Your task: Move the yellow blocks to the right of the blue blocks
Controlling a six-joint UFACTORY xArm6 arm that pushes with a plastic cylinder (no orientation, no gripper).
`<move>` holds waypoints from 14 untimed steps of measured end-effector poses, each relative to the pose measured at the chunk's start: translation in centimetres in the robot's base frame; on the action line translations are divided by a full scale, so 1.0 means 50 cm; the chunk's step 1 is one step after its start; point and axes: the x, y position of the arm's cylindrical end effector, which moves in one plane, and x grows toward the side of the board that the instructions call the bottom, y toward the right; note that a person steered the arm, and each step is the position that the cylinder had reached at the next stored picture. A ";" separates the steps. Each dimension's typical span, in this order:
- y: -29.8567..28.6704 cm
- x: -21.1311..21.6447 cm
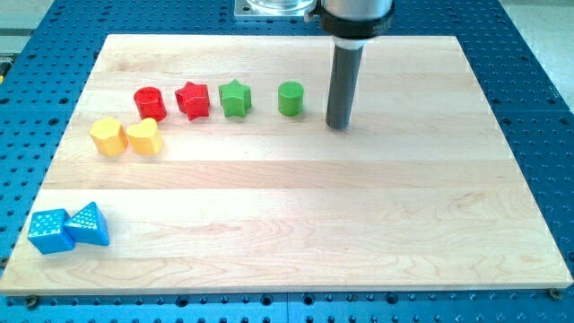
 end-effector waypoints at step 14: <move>-0.515 0.131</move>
